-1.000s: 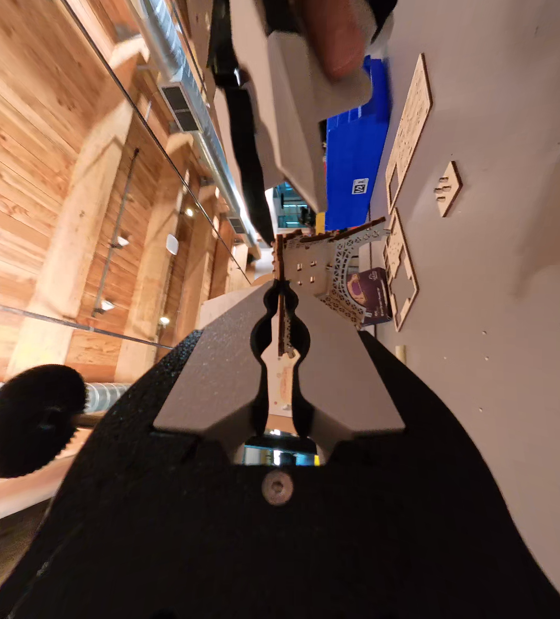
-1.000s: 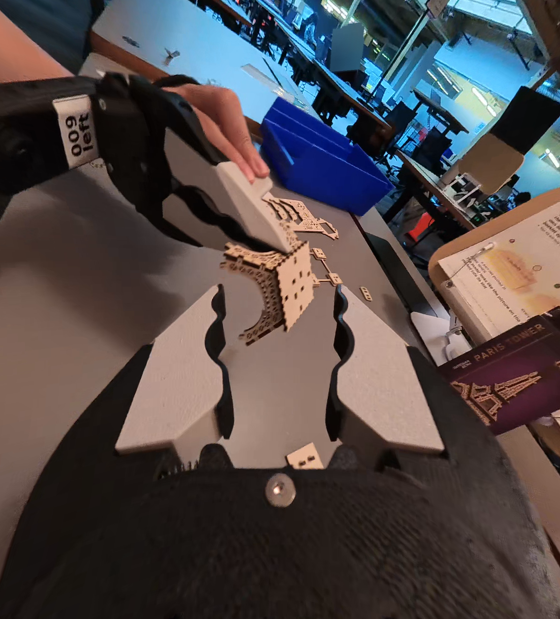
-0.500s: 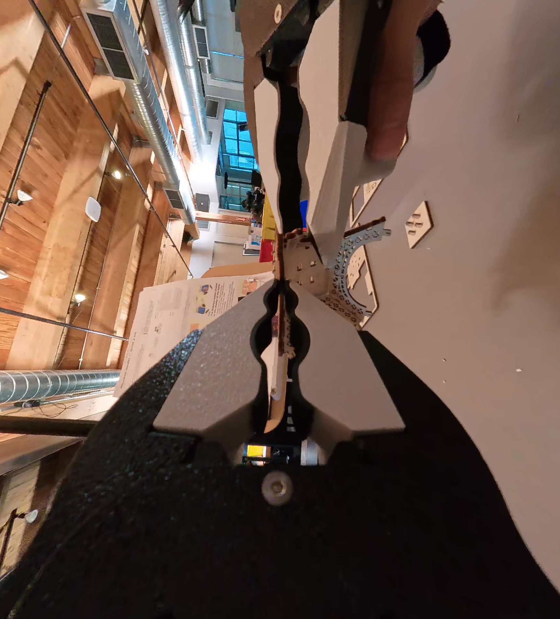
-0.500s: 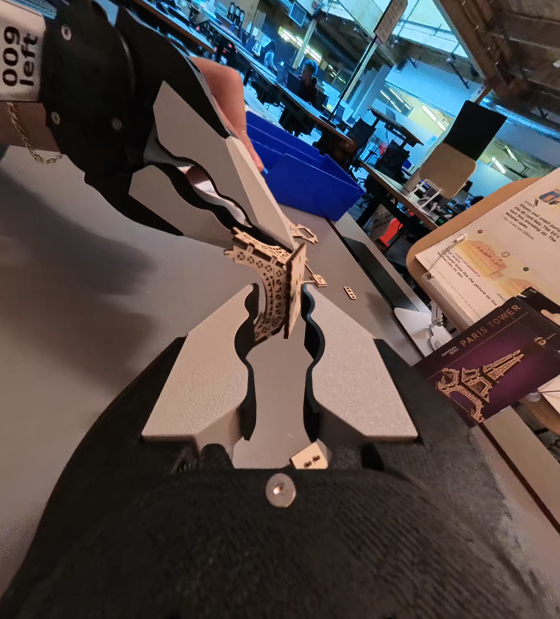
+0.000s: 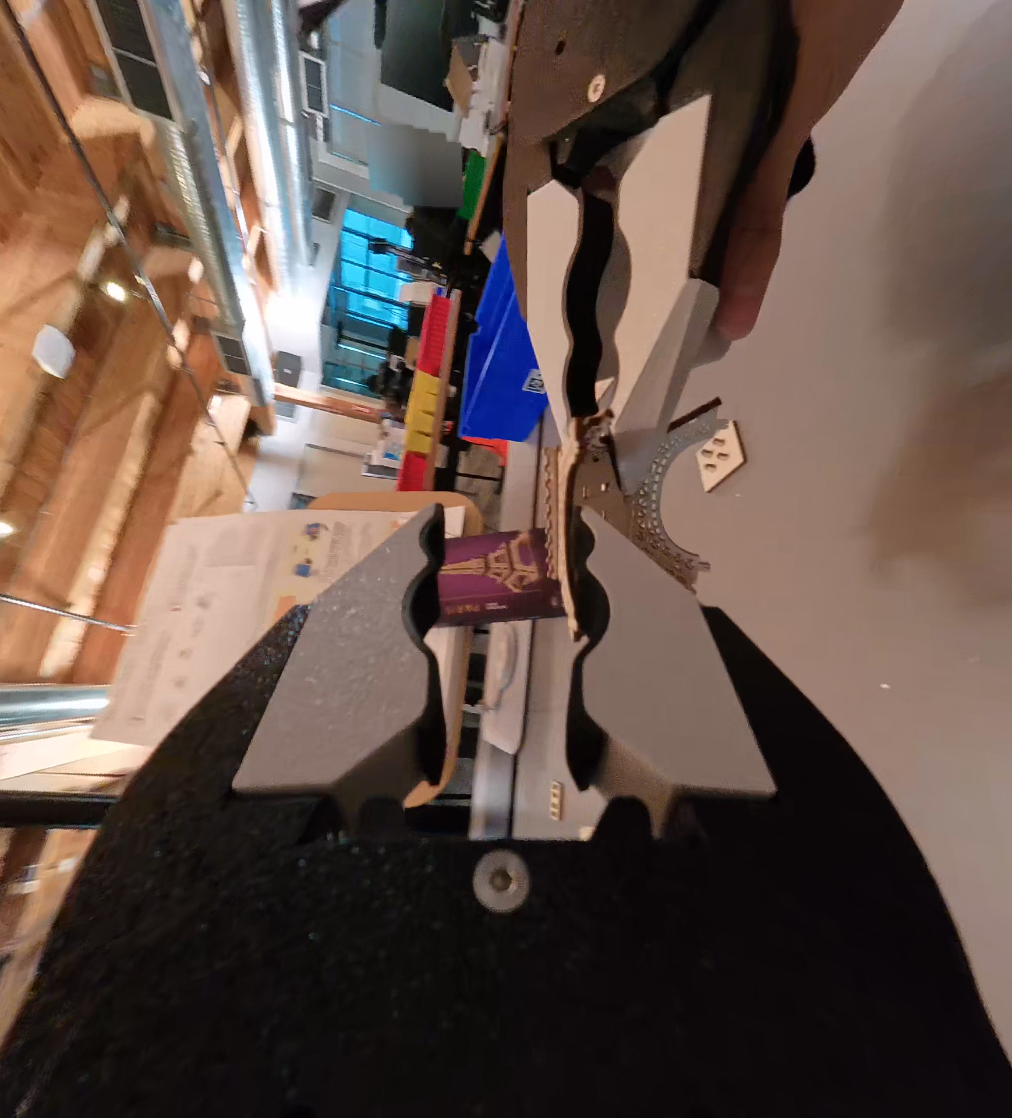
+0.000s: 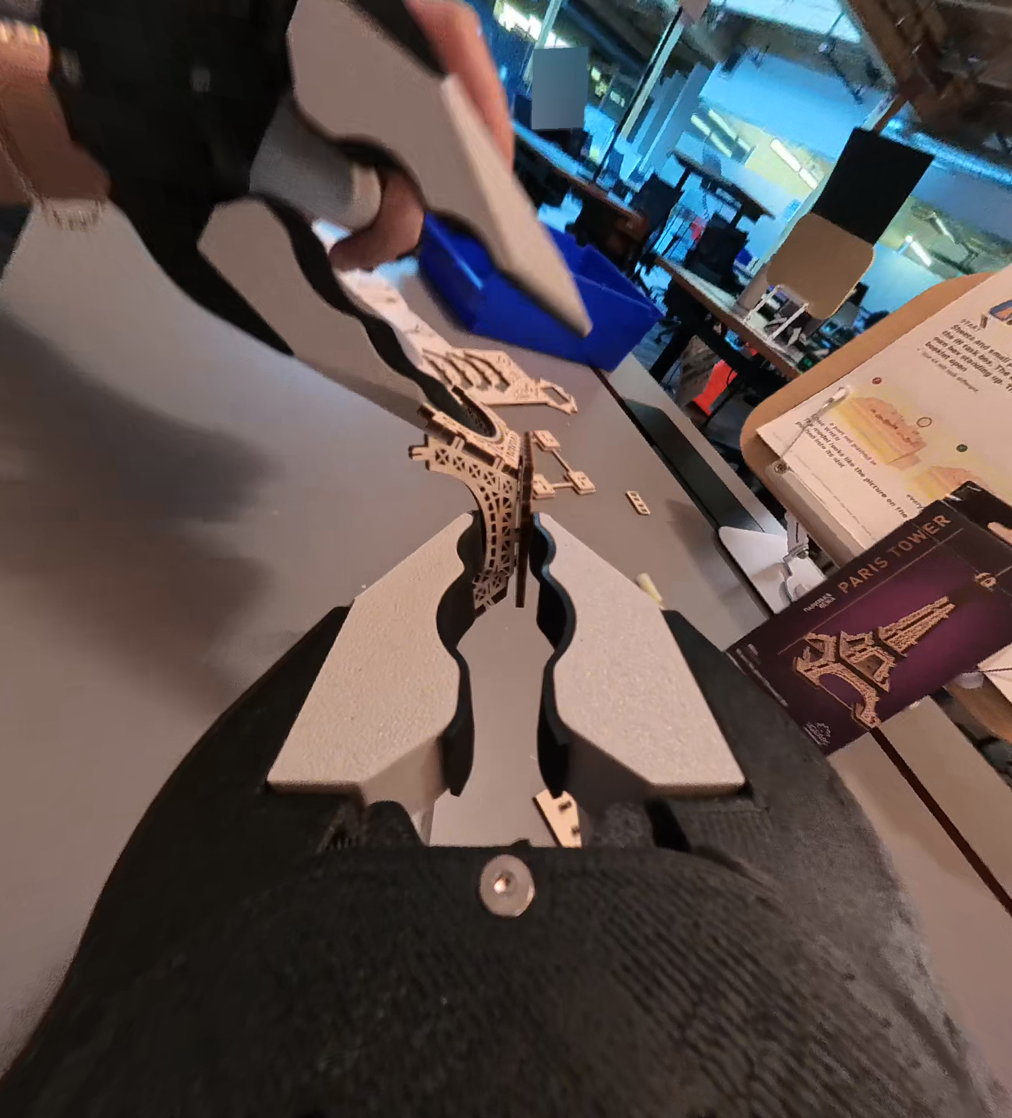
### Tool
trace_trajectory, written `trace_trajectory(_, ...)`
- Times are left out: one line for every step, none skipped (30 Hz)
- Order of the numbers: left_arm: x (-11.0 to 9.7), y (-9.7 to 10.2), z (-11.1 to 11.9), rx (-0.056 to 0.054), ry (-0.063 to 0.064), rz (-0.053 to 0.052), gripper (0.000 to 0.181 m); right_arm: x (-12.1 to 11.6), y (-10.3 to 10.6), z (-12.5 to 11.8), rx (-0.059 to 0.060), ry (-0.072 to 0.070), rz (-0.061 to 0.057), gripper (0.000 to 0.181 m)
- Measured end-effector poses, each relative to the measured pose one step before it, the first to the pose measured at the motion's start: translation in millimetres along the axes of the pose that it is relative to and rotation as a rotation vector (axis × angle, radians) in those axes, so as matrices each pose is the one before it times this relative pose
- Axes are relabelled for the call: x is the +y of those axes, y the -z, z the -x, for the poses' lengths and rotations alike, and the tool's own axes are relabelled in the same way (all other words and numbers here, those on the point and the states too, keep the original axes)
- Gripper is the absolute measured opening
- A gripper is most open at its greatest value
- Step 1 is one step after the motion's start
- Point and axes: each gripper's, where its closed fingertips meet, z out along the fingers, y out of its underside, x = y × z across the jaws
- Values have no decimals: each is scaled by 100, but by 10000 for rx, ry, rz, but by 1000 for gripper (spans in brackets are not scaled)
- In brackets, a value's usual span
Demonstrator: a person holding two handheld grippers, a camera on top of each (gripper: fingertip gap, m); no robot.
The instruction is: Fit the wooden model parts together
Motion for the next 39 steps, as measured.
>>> trace_trajectory(165,84,-107,453,342,24,39,112,-17,-67,89,226,263,13)
trace_trajectory(165,54,-439,673,306,33,40,46,-32,34,13,158,226,13)
trace_trajectory(238,-14,-328,563,296,111,41,-18,-54,230,-115,108,187,13)
trace_trajectory(255,-60,-106,378,242,152,42,-89,-53,149,-44,101,129,12)
trace_trajectory(201,-84,-212,417,196,152,43,-108,-34,85,20,111,99,12)
trace_trajectory(113,-107,-426,533,191,134,47,-35,-32,154,-39,75,135,13)
trace_trajectory(36,-106,-312,417,205,91,47,26,-36,205,-88,45,162,13)
trace_trajectory(-65,-111,-351,400,196,11,46,30,-38,65,19,43,152,13)
trace_trajectory(-102,-120,-456,423,156,-39,44,64,-25,24,53,65,162,13)
trace_trajectory(-78,-117,-315,274,74,-31,41,9,-4,-21,92,67,116,13)
trace_trajectory(6,-128,-154,113,-14,23,38,-80,-2,-20,79,45,63,13)
trace_trajectory(81,-169,-97,38,-95,70,36,-126,-17,82,12,23,12,13)
trace_trajectory(106,-182,-75,-1,-158,90,33,-162,-9,177,-49,17,-21,13)
trace_trajectory(113,-184,-98,-7,-204,102,29,-132,-9,113,-9,37,-1,13)
trace_trajectory(74,-160,-54,-45,-219,95,25,-95,-9,51,46,96,23,12)
trace_trajectory(11,-94,91,-128,-188,70,18,-17,-5,82,26,149,75,13)
trace_trajectory(33,-44,161,-151,-160,81,12,122,-33,102,4,152,153,13)
trace_trajectory(68,-24,-29,-21,-141,69,12,66,-27,7,56,109,118,13)
trace_trajectory(55,-18,-112,39,-93,32,12,64,-45,84,9,79,106,13)
trace_trajectory(45,-2,-65,-5,-55,7,12,61,-50,99,-25,16,115,13)
trace_trajectory(34,-9,-9,-52,-2,-9,12,28,-26,-9,33,32,88,13)
trace_trajectory(16,20,-68,5,42,-22,12,32,-14,62,-16,53,74,12)
trace_trajectory(11,29,7,-57,29,-27,11,3,-21,38,-28,-66,44,12)
trace_trajectory(-37,65,109,-152,-74,-70,11,-70,37,-28,-14,-133,-10,12)
trace_trajectory(-132,108,156,-216,-145,-134,11,-130,115,-54,-21,-93,-58,13)
trace_trajectory(-201,166,308,-313,-142,-182,11,-187,190,-185,69,-50,-117,13)
trace_trajectory(-141,192,340,-298,-107,-140,11,-220,208,-301,156,-38,-180,15)
trace_trajectory(-108,197,301,-252,-64,-127,11,-127,197,-313,151,-51,-162,16)
trace_trajectory(-113,153,205,-205,-58,-153,11,-201,190,-203,63,-78,-204,18)
trace_trajectory(-95,125,168,-201,-40,-149,11,-225,195,-55,-41,-73,-192,19)
trace_trajectory(-51,121,166,-198,-4,-108,11,-186,175,-161,42,-3,-140,20)
trace_trajectory(-27,115,151,-178,-4,-92,11,-191,174,-165,82,99,-139,20)
trace_trajectory(-88,123,54,-90,-1,-111,11,-204,157,36,-20,155,-135,19)
trace_trajectory(-134,117,39,-70,21,-135,11,-179,130,149,-84,122,-103,17)
trace_trajectory(-85,85,41,-66,23,-91,10,-174,53,138,-59,86,-98,15)
trace_trajectory(-11,68,-4,-34,-49,-31,11,-65,-11,52,9,73,-42,14)
trace_trajectory(31,28,-49,-10,-119,10,11,22,-32,71,-18,57,8,14)
trace_trajectory(30,24,-46,-26,-113,28,11,51,-23,73,-44,8,40,14)
trace_trajectory(-56,29,-3,-51,-104,-17,10,39,-20,-5,-11,-26,35,15)
